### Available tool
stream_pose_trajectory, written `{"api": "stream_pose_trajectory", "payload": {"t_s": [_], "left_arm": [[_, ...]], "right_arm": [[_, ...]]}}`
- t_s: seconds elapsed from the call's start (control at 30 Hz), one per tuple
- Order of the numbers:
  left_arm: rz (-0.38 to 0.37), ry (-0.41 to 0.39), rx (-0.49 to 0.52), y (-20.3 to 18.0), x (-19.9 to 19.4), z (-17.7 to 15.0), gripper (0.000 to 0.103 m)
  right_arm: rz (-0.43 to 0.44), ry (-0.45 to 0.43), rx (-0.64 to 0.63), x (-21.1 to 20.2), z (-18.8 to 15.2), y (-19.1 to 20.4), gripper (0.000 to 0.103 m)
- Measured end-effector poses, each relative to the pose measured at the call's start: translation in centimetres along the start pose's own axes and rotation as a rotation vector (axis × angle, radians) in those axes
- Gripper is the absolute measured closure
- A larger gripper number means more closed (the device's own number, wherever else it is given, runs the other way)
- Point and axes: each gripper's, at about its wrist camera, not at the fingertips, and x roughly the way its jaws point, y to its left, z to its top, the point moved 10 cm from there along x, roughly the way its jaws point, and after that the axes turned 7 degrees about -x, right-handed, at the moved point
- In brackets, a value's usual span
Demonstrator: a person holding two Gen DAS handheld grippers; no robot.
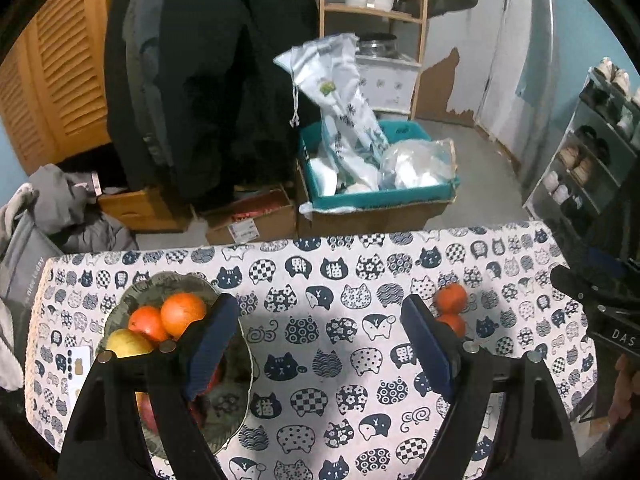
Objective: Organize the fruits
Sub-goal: 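Lower the right tool onto a tangerine and close on it while the left tool follows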
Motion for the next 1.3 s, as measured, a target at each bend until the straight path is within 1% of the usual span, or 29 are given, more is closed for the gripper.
{"api": "stream_pose_trajectory", "payload": {"t_s": [0.13, 0.27, 0.43, 0.63, 0.87, 0.97, 1.07, 1.13, 1.17, 1.23, 1.3], "left_arm": [[0.015, 0.043, -0.013, 0.3, 2.6, -0.6, 0.018], [0.033, 0.068, -0.011, 0.4, 5.0, -0.9, 0.018], [0.043, 0.116, -0.023, 0.4, 8.2, -1.7, 0.018], [0.065, 0.174, -0.029, 0.7, 11.7, -2.8, 0.018], [0.083, 0.219, -0.039, 1.3, 14.3, -4.3, 0.018], [0.085, 0.237, -0.039, 1.1, 14.9, -4.9, 0.018], [0.081, 0.238, -0.028, 0.7, 15.0, -5.0, 0.018], [0.072, 0.236, -0.02, 0.2, 14.9, -5.0, 0.018], [0.067, 0.235, -0.017, 0.0, 14.8, -4.9, 0.018], [0.056, 0.23, -0.012, -0.4, 14.6, -4.7, 0.018], [0.049, 0.226, -0.009, -0.7, 14.3, -4.5, 0.018]], "right_arm": [[0.022, 0.052, 0.01, 3.2, -0.6, 0.1, 0.028], [0.07, 0.117, 0.046, 7.3, -1.4, 0.6, 0.028], [0.083, 0.195, 0.061, 11.6, -2.6, 1.2, 0.028], [0.078, 0.272, 0.063, 15.0, -4.1, 1.6, 0.028], [0.078, 0.319, 0.078, 17.4, -5.3, 1.3, 0.029], [0.096, 0.335, 0.086, 18.2, -5.7, 1.5, 0.034], [0.115, 0.348, 0.089, 18.9, -5.9, 1.8, 0.044], [0.136, 0.35, 0.089, 19.1, -5.9, 2.2, 0.057], [0.142, 0.343, 0.085, 19.0, -5.8, 2.4, 0.059], [0.112, 0.337, 0.065, 18.8, -5.5, 2.4, 0.059], [0.107, 0.325, 0.065, 18.6, -5.3, 2.3, 0.059]]}}
